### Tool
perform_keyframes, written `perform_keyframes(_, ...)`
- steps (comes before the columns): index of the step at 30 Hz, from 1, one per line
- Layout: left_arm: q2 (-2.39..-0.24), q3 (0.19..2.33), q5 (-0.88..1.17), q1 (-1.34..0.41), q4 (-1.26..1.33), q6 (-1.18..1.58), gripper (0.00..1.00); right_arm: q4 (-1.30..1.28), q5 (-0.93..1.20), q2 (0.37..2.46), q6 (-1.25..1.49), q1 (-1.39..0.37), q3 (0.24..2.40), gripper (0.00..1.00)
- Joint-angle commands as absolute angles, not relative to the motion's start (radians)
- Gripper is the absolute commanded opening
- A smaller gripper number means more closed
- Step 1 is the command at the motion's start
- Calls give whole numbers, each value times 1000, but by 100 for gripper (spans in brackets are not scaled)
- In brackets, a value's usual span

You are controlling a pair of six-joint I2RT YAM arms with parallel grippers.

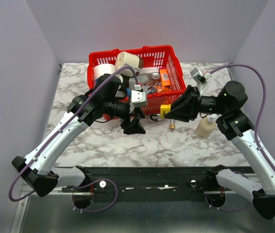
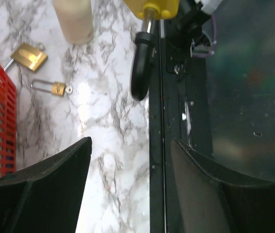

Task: Lock with the key
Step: Pick up the lock from the center of the board.

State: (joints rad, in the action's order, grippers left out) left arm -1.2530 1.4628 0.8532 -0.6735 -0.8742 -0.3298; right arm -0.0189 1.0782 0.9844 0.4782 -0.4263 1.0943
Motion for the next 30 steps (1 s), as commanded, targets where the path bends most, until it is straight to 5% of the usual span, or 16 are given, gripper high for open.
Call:
perform_keyframes(1,-1145,1356,951,-672,-593,-151,69,32,1166,969,404,-445,1132,1)
perform_keyframes(13,-1146,1328,934,-729,-483,-124,60,3,1150,969,367,-488,1123,1)
perform_keyframes(30,-1129,1292,933,-747,-486,-121,12,3,1092,963,365,-511,1101,1)
